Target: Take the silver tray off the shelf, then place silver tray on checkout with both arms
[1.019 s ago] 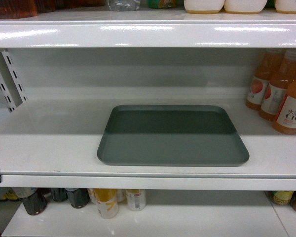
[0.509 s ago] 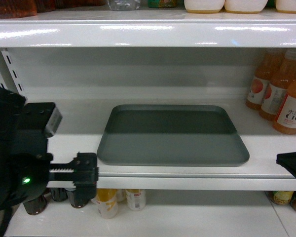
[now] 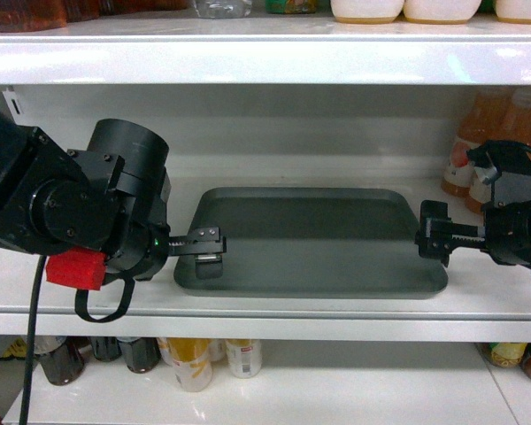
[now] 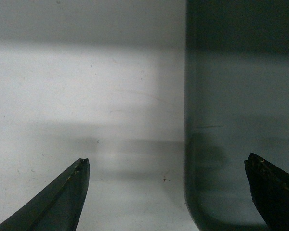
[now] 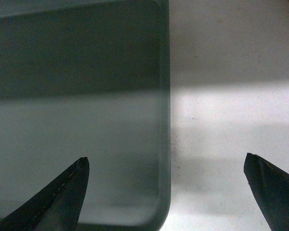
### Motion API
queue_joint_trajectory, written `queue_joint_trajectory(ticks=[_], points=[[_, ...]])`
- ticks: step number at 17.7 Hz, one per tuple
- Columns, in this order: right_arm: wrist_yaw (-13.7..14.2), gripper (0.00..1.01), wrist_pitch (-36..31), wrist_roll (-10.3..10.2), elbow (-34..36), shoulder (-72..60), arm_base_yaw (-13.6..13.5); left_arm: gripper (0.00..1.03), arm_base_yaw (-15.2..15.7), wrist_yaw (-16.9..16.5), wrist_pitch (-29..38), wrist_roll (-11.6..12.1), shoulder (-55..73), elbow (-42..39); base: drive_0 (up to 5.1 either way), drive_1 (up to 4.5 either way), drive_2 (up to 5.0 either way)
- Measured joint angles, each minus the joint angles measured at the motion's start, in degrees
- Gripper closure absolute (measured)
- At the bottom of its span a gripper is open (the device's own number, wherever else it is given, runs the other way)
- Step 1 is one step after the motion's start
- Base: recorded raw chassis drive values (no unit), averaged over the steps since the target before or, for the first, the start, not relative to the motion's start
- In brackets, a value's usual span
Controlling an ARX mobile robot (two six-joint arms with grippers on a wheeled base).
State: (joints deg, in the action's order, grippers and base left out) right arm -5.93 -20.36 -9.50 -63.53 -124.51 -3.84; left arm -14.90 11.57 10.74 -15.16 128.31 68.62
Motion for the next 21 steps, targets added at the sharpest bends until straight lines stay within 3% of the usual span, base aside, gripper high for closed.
queue_joint_trajectory(ticks=[5, 8, 16, 20, 21], points=[[1.57, 0.03, 6.16, -1.40, -9.31, -6.05, -0.74, 0.05, 0.83, 0.28, -2.60, -1.22, 2.82, 3.54, 0.0, 0.00, 0.0], [3.19, 0.03, 11.26, -1.38, -15.28, -9.77, -1.18, 0.05, 0.92, -0.68, -3.98, -1.46, 3.93, 5.38, 0.0, 0.00, 0.0], [6.25, 0.06, 16.35, -0.13, -21.79, -14.19, -2.56, 0.05, 0.92, -1.79, -3.06, -2.16, 4.63, 5.70, 0.0, 0.00, 0.0], [6.84, 0.42, 18.80, 2.54, -23.69, -15.12, -3.39, 0.05, 1.25, -2.97, -2.91, -2.01, 4.68, 5.44, 0.0, 0.00, 0.0], [8.09, 0.68, 19.56, 3.76, -24.02, -15.28, -3.63, 0.05, 1.51, -3.80, -4.20, -1.27, 4.68, 5.42, 0.0, 0.00, 0.0]])
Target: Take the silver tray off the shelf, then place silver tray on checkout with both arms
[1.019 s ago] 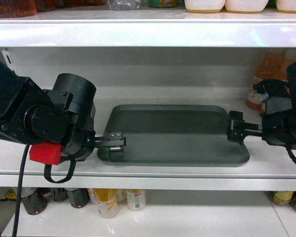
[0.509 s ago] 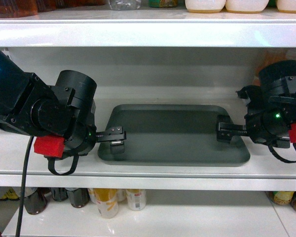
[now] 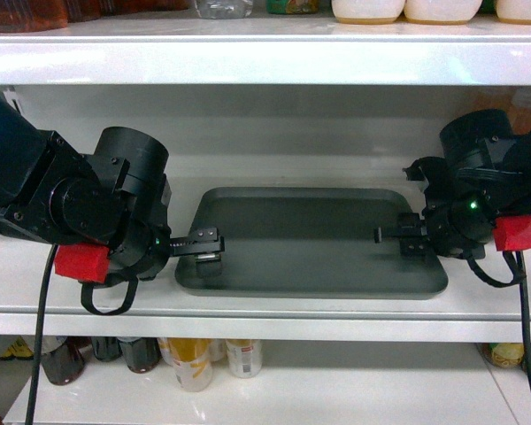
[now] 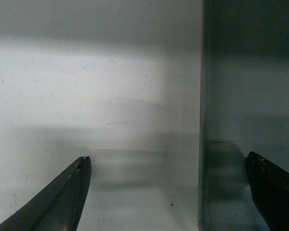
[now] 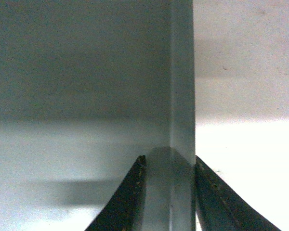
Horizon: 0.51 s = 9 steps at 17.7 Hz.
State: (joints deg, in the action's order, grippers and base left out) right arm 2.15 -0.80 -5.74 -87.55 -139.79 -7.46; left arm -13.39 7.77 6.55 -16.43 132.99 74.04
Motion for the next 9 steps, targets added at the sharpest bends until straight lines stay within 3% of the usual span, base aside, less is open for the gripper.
queue_joint_trajectory(ticks=[1, 2, 6, 8, 9], points=[[0.15, 0.94, 0.28, 0.22, 0.09, -0.02, 0.55, 0.28, 0.15, 0.20, -2.99, -0.15, 0.00, 0.74, 0.0, 0.00, 0.0], [-0.72, 0.98, 0.02, -0.09, 0.31, 0.00, 0.72, 0.37, 0.15, 0.09, -4.55, -0.55, 0.00, 1.27, 0.0, 0.00, 0.0], [-1.60, 0.98, -1.25, -0.50, 1.66, 0.42, 0.79, 0.70, -0.37, -1.40, -4.13, -2.36, 0.04, 1.01, 0.0, 0.00, 0.0], [-2.25, 0.98, -4.96, -1.49, 6.16, 2.40, 0.83, 1.00, -0.33, -3.04, -0.24, -3.82, -1.66, -2.86, 0.0, 0.00, 0.0], [-2.99, 0.98, -8.33, -2.60, 11.87, 5.40, 0.83, 1.00, -1.42, -0.66, 2.29, -4.20, -4.94, -7.69, 0.0, 0.00, 0.0]])
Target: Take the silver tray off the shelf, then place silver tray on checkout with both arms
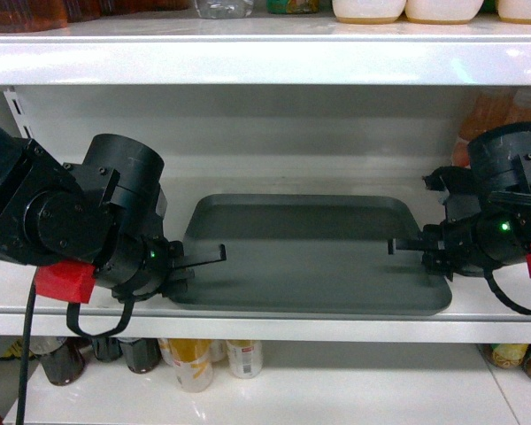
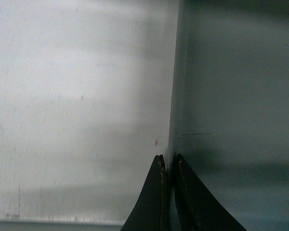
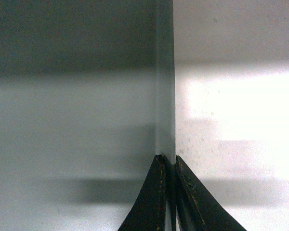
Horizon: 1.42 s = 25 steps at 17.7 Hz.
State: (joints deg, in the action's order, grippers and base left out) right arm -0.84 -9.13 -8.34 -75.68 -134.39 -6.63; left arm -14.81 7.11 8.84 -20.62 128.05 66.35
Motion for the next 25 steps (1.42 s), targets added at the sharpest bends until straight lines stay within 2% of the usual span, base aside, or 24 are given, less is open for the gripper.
queue_joint_trajectory(ticks=[2, 3, 7, 17, 19, 25], points=[[-0.24, 0.98, -7.65, -2.43, 17.00, 12.61, 0.28, 1.00, -4.17, 3.89, 3.72, -0.48, -12.09, -10.91, 0.0, 0.00, 0.0], [-0.20, 0.98, -11.23, -2.60, 23.76, 21.35, 0.33, 1.00, -6.27, 7.17, 5.88, -0.28, -18.99, -15.45, 0.0, 0.00, 0.0], [-0.26, 0.98, -14.47, -2.32, 34.53, 33.05, 0.33, 1.00, -8.96, 10.03, 7.34, -0.46, -26.80, -22.71, 0.0, 0.00, 0.0], [-1.20, 0.98, -17.35, -2.60, 48.35, 46.36, -0.07, 1.00, -12.68, 12.98, 8.04, -0.55, -37.09, -33.03, 0.0, 0.00, 0.0], [-1.40, 0.98, -17.92, -3.06, 52.37, 49.79, -0.55, 1.00, -13.77, 15.26, 10.05, 0.09, -41.70, -37.38, 0.0, 0.00, 0.0], [-1.97, 0.98, -17.94, -3.67, 52.41, 49.37, -0.57, 1.00, -13.86, 15.58, 10.16, 0.37, -41.64, -37.55, 0.0, -0.71, 0.7]])
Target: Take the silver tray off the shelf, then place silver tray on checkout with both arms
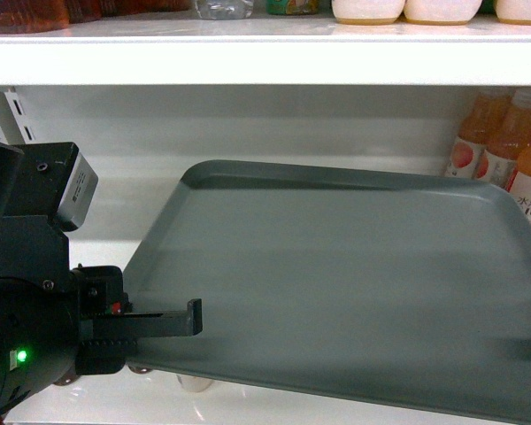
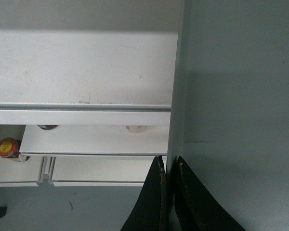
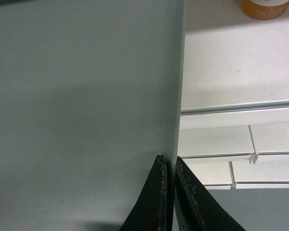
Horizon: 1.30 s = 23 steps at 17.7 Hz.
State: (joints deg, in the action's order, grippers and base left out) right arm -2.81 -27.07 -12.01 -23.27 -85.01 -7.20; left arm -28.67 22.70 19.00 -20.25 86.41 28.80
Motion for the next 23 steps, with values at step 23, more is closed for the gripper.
queue_joint_trajectory(ticks=[23], points=[[-0.02, 0.98, -0.07, -0.20, -0.13, -0.13, -0.31, 1.00, 0.13, 0.33, 0.17, 0.13, 0.15, 0.00, 0.1, -4.17, 4.3]])
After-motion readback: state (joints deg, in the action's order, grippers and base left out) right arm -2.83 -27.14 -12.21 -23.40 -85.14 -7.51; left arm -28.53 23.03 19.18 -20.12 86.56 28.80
